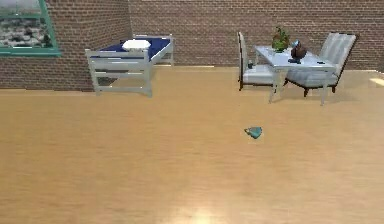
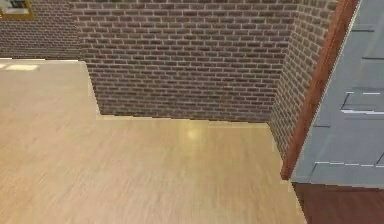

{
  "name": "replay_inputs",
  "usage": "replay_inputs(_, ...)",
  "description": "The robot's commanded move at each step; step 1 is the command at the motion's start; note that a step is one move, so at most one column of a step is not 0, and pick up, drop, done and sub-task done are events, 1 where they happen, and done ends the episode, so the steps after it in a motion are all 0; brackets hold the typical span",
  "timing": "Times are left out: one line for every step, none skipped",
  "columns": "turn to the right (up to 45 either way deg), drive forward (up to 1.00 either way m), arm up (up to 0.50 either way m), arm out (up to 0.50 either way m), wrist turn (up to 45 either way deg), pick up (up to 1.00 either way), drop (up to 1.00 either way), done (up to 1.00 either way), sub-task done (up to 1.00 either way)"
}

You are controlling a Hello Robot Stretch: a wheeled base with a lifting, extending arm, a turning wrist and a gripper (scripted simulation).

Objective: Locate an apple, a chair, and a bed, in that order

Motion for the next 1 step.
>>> replay_inputs(0.0,1.0,0.0,0.0,0.0,0.0,0.0,0.0,0.0)
